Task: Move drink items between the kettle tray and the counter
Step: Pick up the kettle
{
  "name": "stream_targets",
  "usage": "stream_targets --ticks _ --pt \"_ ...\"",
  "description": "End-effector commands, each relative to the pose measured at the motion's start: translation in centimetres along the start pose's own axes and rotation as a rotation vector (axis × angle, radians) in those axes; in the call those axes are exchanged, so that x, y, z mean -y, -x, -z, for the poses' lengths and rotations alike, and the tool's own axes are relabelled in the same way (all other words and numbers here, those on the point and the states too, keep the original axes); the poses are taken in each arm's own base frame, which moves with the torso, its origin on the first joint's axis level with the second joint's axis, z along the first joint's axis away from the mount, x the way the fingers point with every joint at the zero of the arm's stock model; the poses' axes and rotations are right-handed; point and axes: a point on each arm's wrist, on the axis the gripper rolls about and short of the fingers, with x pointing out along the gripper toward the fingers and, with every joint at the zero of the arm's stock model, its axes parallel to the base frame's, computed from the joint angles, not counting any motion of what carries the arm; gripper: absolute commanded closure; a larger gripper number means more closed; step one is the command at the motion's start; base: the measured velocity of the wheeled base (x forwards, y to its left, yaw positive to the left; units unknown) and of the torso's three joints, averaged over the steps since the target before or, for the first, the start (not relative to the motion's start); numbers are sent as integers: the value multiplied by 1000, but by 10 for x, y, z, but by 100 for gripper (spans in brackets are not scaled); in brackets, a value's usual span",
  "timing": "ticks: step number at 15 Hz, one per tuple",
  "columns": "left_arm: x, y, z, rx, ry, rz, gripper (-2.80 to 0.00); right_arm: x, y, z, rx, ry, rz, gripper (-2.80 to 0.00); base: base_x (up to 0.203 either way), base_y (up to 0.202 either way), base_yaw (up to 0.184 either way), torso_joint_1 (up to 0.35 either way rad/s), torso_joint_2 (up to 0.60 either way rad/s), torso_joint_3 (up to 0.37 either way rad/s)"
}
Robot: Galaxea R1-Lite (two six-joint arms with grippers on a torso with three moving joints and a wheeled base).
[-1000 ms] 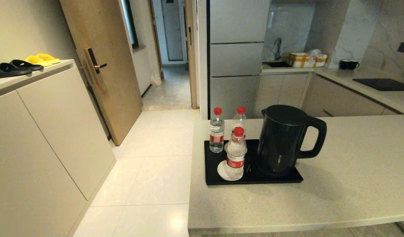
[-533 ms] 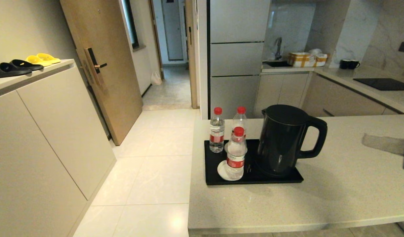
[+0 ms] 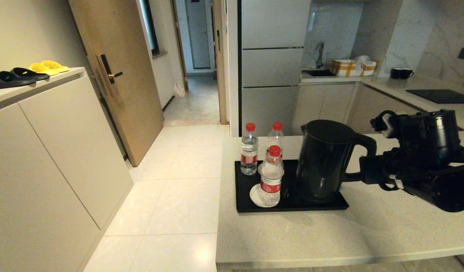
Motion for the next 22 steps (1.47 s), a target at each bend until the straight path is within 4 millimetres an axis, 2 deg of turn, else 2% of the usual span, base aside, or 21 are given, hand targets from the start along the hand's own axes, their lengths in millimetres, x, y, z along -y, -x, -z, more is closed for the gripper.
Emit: stream_targets --ticks 1,5,9,12,15,18,21,22 --pt "0 0 0 -2 0 0 0 -10 -4 10 -28 68 94 -280 0 0 0 0 0 0" --pt "0 0 0 -2 0 0 0 6 17 13 -54 167 128 -280 0 0 0 0 0 0" --pt "0 0 0 -2 0 -1 0 6 4 19 -105 180 165 -280 0 0 0 0 0 0" --pt "0 0 0 -2 0 -1 0 12 -15 24 -154 175 246 -280 0 0 0 0 0 0" --pt "0 0 0 -2 0 -1 0 7 -30 34 -119 41 270 -280 0 0 0 0 0 0" --pt "0 0 0 -2 0 -1 0 -10 -57 38 74 -142 247 -280 0 0 0 0 0 0" --pt "0 0 0 -2 0 0 0 -24 -82 45 251 -209 228 -280 0 0 0 0 0 0" --pt "0 0 0 -2 0 -1 0 -20 -93 49 264 -178 238 -280 0 0 0 0 0 0"
